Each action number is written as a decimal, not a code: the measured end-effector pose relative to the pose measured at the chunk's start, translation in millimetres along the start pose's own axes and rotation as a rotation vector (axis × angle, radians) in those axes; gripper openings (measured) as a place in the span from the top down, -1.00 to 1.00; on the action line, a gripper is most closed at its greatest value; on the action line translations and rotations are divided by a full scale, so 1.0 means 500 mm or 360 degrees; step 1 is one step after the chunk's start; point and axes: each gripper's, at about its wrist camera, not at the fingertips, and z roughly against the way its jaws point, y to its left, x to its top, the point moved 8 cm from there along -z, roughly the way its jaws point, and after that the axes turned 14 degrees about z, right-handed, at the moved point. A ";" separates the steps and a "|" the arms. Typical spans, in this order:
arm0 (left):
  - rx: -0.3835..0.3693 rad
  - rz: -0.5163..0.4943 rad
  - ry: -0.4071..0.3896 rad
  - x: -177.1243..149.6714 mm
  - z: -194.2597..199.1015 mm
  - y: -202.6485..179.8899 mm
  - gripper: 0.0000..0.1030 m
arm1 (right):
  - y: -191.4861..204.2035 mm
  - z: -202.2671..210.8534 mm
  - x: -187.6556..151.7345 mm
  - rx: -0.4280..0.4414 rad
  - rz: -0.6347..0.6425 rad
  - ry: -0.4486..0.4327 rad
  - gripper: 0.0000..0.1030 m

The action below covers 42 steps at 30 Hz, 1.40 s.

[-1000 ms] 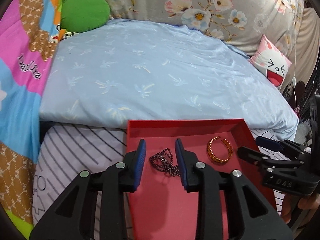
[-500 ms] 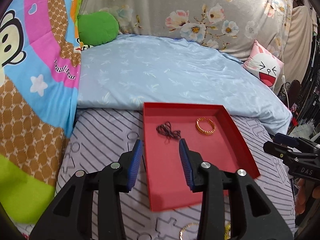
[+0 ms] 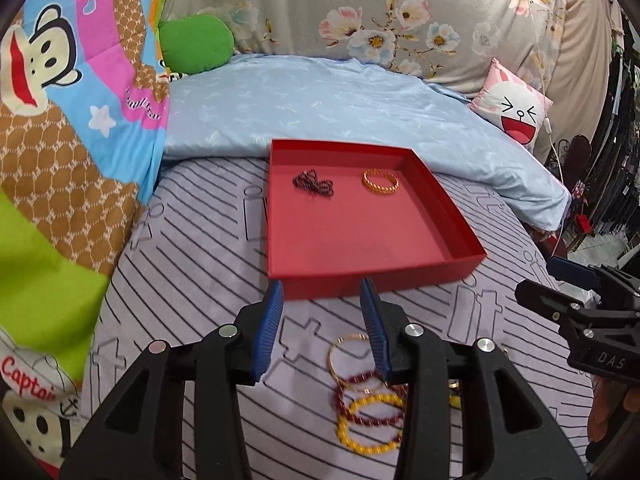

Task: Organize jewelry
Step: 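Withdraw both grippers from the tray back toward the remaining bracelets, then grasp the thin gold bangle with the left gripper while the right gripper grasps the yellow crystal beaded bracelet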

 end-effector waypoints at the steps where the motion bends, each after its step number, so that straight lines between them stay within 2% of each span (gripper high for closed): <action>1: 0.0000 0.0005 0.0006 -0.011 0.004 -0.002 0.26 | 0.002 0.003 -0.007 0.0000 -0.0004 0.0002 -0.35; 13: -0.0010 0.0043 0.0087 -0.126 0.030 0.003 0.26 | 0.038 0.022 -0.117 0.0019 -0.0051 0.0071 -0.35; 21: 0.0001 0.0065 0.0140 -0.180 0.026 0.021 0.26 | 0.061 0.017 -0.180 0.0043 -0.0077 0.0133 -0.35; 30: 0.0007 0.0015 0.0202 -0.229 0.010 0.016 0.26 | 0.067 0.004 -0.223 0.0035 -0.0089 0.0177 -0.35; 35: 0.0003 0.0042 0.0240 -0.236 -0.003 0.015 0.25 | 0.065 -0.004 -0.230 0.0034 -0.0102 0.0190 -0.35; 37: -0.0002 0.0051 0.0235 -0.227 -0.007 0.011 0.08 | 0.065 -0.009 -0.231 0.0039 -0.0106 0.0197 -0.35; 41: 0.0003 0.0035 0.0207 -0.196 -0.027 -0.008 -0.05 | 0.062 -0.015 -0.227 0.0040 -0.0108 0.0199 -0.35; 42: 0.0006 0.0028 0.0204 -0.191 -0.034 -0.011 -0.13 | 0.060 -0.017 -0.225 0.0041 -0.0109 0.0198 -0.35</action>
